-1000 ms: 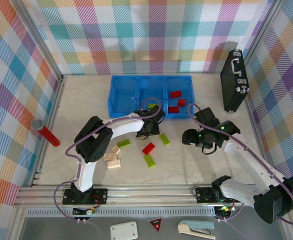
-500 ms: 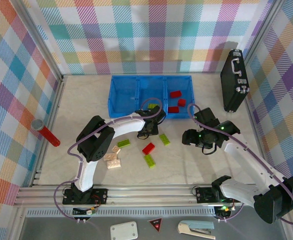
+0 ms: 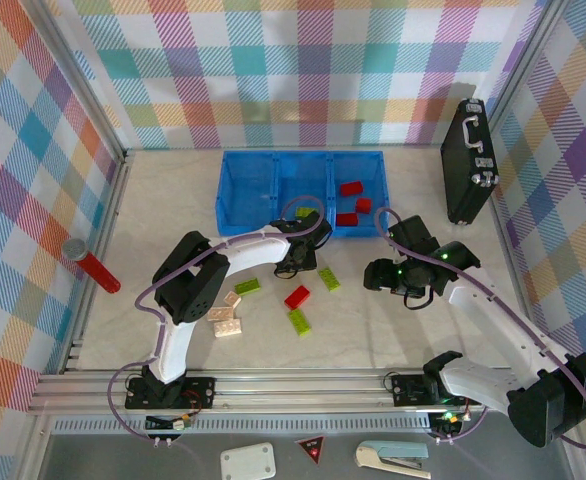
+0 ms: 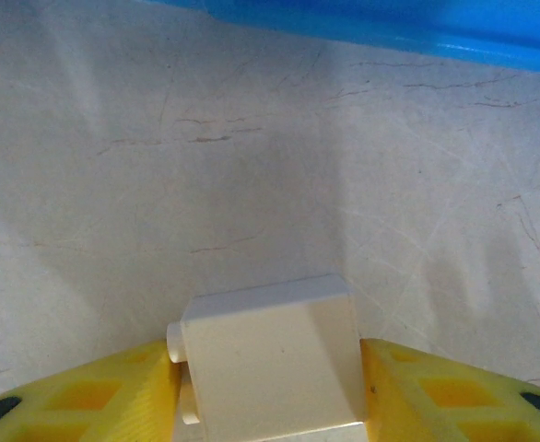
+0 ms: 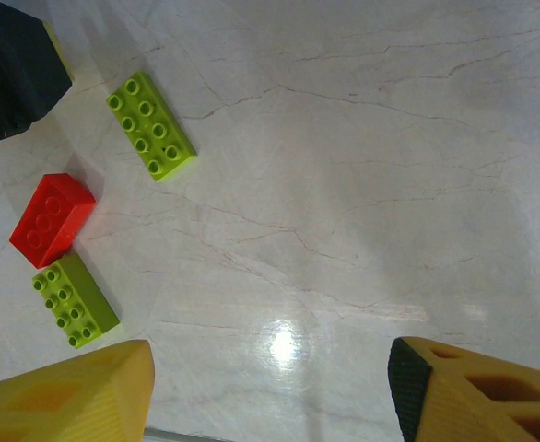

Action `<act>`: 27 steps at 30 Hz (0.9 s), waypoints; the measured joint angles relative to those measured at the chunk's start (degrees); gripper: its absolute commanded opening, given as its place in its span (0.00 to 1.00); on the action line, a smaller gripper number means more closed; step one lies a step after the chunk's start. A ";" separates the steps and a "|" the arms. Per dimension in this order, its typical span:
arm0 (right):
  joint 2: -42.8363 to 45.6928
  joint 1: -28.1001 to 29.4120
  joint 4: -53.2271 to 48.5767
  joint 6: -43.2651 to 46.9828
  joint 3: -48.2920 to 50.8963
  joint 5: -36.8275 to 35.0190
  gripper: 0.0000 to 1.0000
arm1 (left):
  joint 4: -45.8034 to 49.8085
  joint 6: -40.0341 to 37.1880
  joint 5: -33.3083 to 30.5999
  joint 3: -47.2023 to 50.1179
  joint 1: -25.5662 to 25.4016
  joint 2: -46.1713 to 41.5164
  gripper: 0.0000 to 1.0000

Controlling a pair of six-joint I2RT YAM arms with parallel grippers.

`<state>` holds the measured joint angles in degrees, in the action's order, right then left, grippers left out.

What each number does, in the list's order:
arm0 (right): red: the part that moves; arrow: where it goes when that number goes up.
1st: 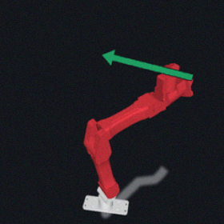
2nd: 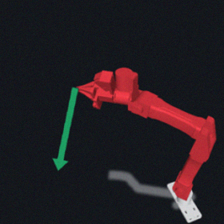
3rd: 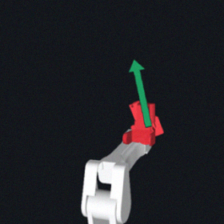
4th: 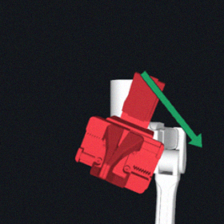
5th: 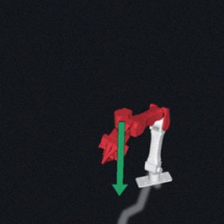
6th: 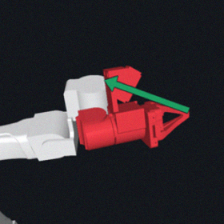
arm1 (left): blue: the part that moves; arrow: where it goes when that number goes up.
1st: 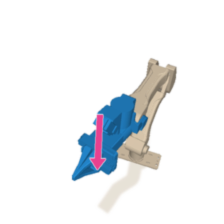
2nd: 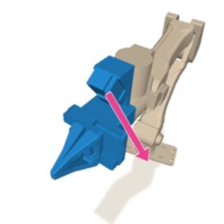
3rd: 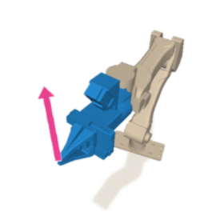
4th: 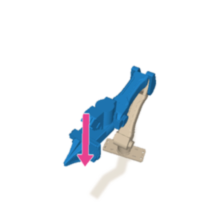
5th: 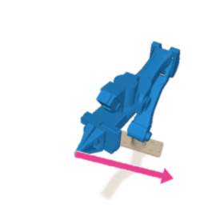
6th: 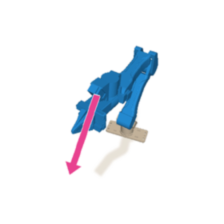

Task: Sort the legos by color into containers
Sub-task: Pick up the lego from the center of the table.

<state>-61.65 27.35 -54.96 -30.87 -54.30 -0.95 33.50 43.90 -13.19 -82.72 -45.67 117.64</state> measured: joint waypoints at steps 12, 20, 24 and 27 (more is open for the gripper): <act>0.13 0.00 0.00 0.00 0.00 0.00 0.69 | -0.70 -0.63 0.11 1.09 0.00 -1.33 0.50; 0.13 0.00 0.02 -0.02 0.00 0.15 0.68 | -1.90 -2.64 0.02 4.00 0.00 -6.19 0.49; -0.04 0.00 0.04 -0.02 0.00 0.22 0.68 | -2.23 -4.59 0.07 5.16 0.24 -8.28 0.49; -0.44 0.00 0.09 -0.04 0.00 0.46 0.68 | -2.19 -6.60 0.04 5.92 0.63 -9.84 0.49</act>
<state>-62.08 27.35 -54.87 -30.92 -54.30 -0.49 31.31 37.30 -13.15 -76.79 -45.04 107.81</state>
